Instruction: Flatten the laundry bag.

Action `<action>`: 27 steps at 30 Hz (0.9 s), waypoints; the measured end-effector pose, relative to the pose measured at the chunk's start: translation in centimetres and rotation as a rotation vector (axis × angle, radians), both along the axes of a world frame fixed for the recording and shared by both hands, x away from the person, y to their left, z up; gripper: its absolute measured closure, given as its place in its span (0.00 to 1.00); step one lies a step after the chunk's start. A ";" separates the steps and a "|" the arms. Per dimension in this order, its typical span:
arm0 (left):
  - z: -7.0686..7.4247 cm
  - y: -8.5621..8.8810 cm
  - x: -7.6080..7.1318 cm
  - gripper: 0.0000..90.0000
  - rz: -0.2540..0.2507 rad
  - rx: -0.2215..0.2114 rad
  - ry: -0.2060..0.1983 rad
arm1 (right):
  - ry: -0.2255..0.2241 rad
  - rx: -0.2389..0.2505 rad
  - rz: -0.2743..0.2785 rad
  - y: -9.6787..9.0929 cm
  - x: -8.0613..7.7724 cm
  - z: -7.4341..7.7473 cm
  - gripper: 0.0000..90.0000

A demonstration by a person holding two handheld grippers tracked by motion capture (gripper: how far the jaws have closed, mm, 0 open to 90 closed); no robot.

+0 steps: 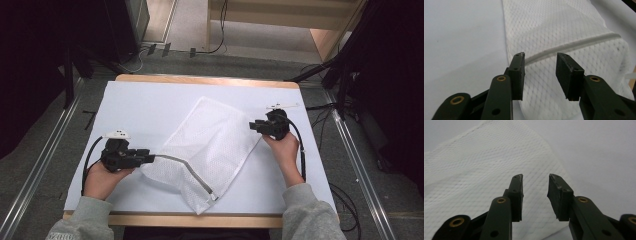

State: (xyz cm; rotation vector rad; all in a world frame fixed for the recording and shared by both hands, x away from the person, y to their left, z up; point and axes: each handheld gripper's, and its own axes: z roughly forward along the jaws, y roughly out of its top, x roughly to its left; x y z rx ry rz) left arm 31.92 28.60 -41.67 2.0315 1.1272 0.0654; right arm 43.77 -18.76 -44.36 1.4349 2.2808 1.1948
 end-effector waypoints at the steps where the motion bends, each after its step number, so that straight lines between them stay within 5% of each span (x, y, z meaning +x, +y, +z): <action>1: 0.0 -0.2 0.4 0.65 -0.004 0.004 -0.003 | -0.008 0.009 0.006 0.0 -0.4 0.1 0.71; 15: -1.0 -2.9 7.0 0.60 -0.021 0.029 0.013 | -0.051 0.018 0.100 0.3 -7.0 -0.3 0.57; 27: -2.5 -5.0 9.9 0.58 -0.049 0.079 0.037 | -0.019 -0.007 0.124 0.6 -9.8 -0.6 0.54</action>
